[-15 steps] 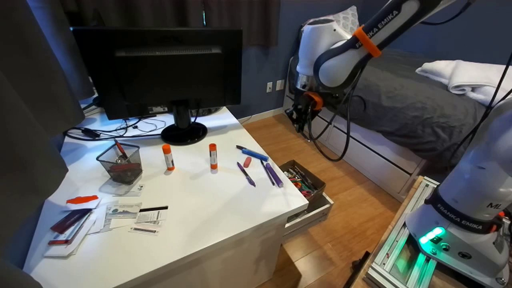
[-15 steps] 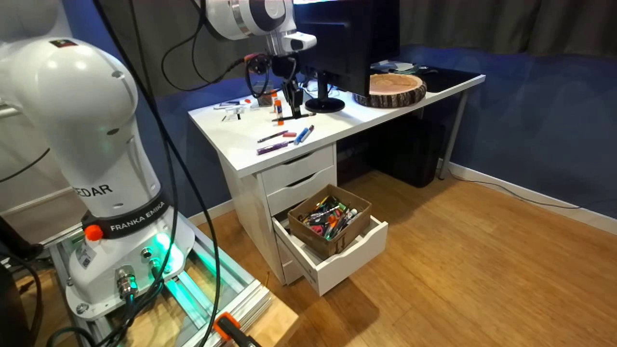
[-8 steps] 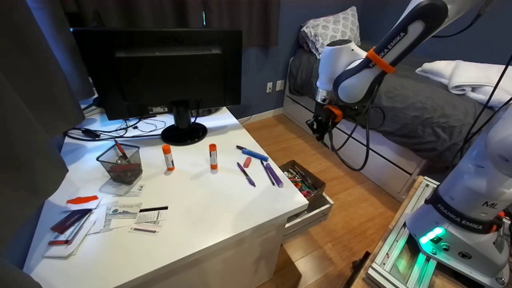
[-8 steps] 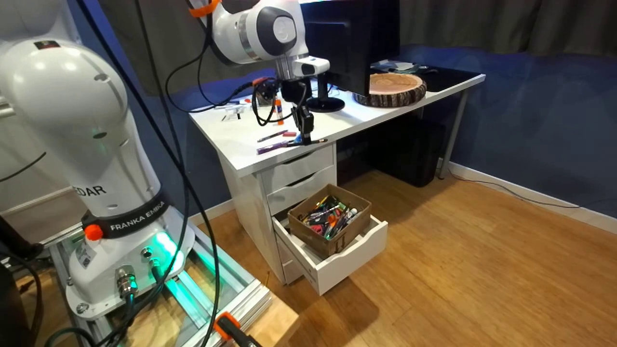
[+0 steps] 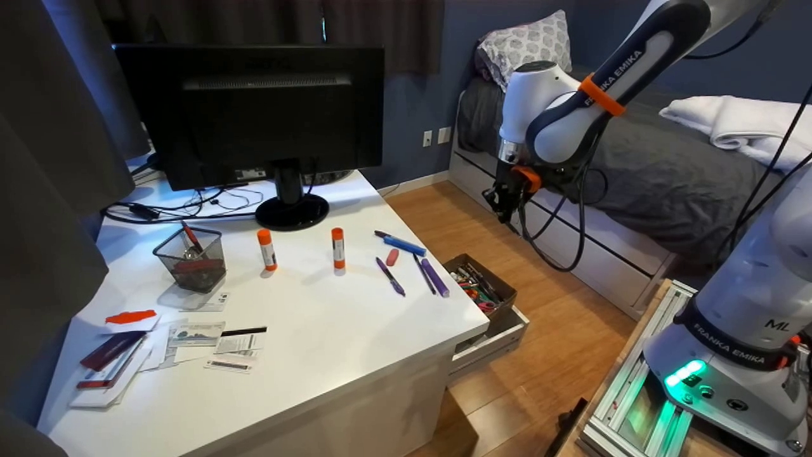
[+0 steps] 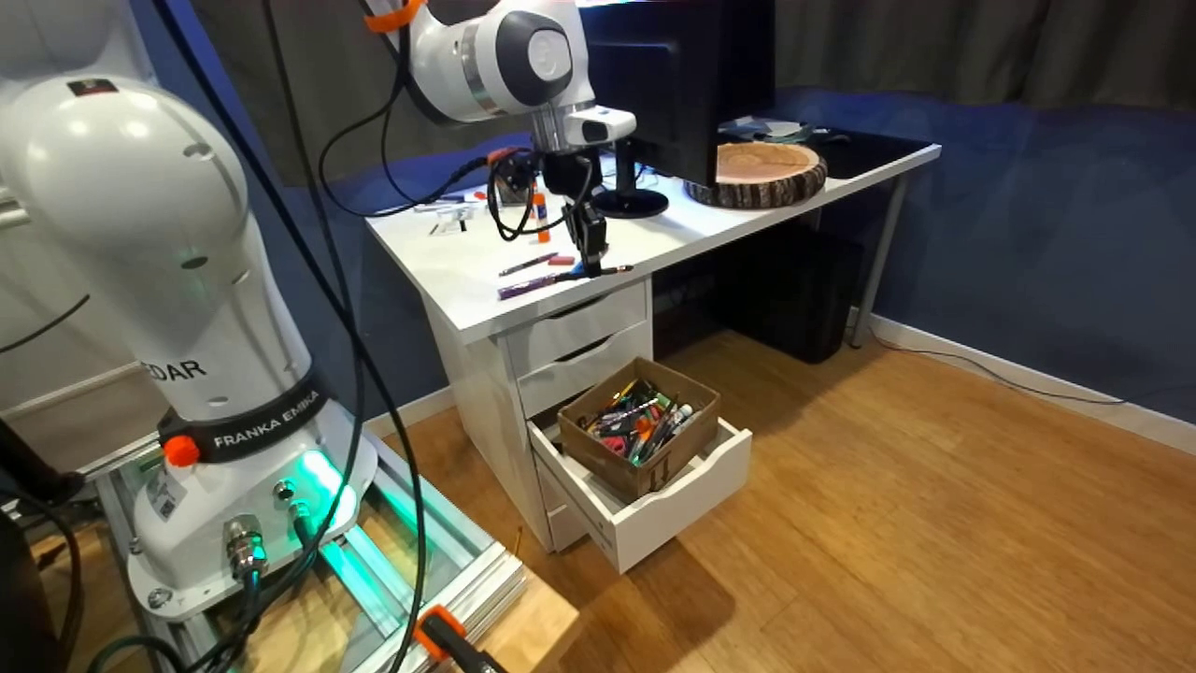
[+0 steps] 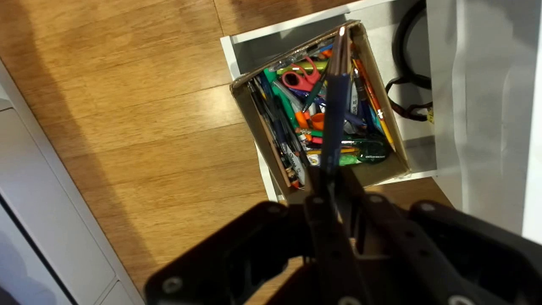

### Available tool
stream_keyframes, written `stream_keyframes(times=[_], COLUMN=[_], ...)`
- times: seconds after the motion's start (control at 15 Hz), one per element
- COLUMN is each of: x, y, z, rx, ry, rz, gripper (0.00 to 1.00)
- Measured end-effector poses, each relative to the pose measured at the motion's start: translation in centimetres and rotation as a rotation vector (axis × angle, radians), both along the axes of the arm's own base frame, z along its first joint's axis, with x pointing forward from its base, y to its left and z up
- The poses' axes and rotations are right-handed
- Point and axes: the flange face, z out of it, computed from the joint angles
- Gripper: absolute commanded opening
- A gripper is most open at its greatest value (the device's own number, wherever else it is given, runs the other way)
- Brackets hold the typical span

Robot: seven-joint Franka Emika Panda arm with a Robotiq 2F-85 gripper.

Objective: Put a black pen in the box

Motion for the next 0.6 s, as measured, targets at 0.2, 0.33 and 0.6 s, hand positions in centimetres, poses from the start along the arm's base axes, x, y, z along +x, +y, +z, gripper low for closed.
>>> stream_keyframes(times=[0.2, 0.33, 0.6], x=[-0.1, -0.2, -0.2], y=[-0.3, -0.6, -1.8], z=[-1.0, -2.8, -7.5], rx=[0.001, 0.005, 0.023], ry=[0.022, 0.044, 0.075], rz=[-0.009, -0.013, -0.001], gripper=[0.03, 0.03, 0.03])
